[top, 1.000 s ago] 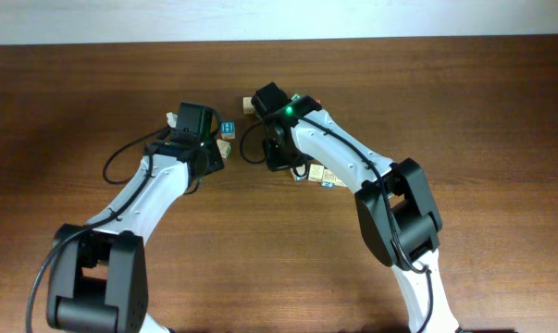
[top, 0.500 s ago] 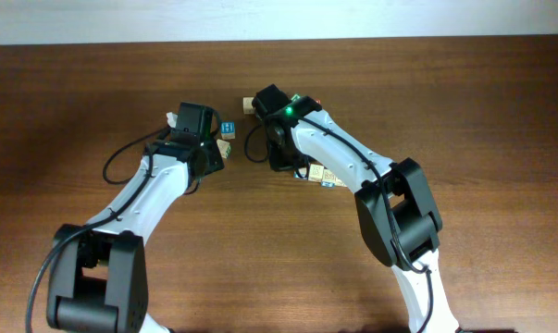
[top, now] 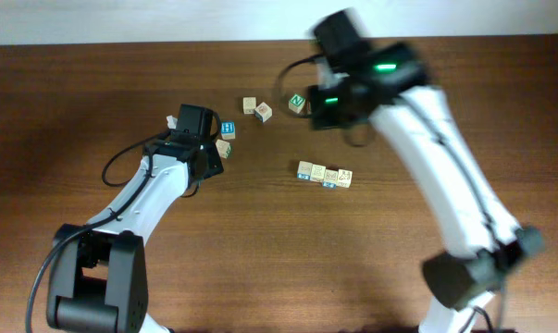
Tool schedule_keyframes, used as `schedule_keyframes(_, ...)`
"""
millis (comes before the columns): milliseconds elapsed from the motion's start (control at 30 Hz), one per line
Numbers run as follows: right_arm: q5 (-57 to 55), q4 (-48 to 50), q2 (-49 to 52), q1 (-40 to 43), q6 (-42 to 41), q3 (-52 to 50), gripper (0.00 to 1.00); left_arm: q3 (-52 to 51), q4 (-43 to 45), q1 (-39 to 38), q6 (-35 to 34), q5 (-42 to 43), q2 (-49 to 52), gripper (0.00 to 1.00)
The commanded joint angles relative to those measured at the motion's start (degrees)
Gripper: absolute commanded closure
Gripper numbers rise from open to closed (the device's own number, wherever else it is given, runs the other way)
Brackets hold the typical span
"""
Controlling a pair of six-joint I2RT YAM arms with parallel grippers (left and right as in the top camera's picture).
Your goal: Rotate 4 blocks
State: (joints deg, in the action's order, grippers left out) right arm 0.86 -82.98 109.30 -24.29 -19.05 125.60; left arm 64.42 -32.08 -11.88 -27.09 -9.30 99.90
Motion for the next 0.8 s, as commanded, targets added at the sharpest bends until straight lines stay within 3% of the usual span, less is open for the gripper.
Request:
schedule_keyframes(0,-2.4,-5.2,-0.8,8.2,0.2,-0.8,0.96,1.0,-0.2,0.0,-0.7,-0.6,0.5,0.96)
schedule_keyframes(67,-1.8,-5.1,-0.8,12.4,0.2,-7.1,0.96,1.0,-0.2,0.0,0.2,-0.1,0.5,0.99)
schedule_keyframes(133,-0.5,3.4,-0.8,14.2,0.2,-19.9,0.96,1.0,-0.2,-0.7,1.5,1.3,0.5,0.98)
schedule_keyframes(200,3.3,19.7,-0.8,14.2,-1.4,-38.5,0.96,1.0,-0.1,-2.7,3.7,1.4,0.5,0.98)
schedule_keyframes(300,7.2,28.8,-0.8,14.2,-1.5,-46.1,0.96,1.0,-0.1,-3.6,4.0,1.4,0.5,0.97)
schedule_keyframes(433,8.4,35.3,0.4,14.2,-3.9,-51.0,0.96,1.0,-0.1,-4.1,4.0,1.4,0.5,0.97)
schedule_keyframes(767,6.6,37.4,0.8,13.3,-8.1,-51.8,0.96,1.0,-0.1,-4.1,4.0,1.4,0.5,0.97)
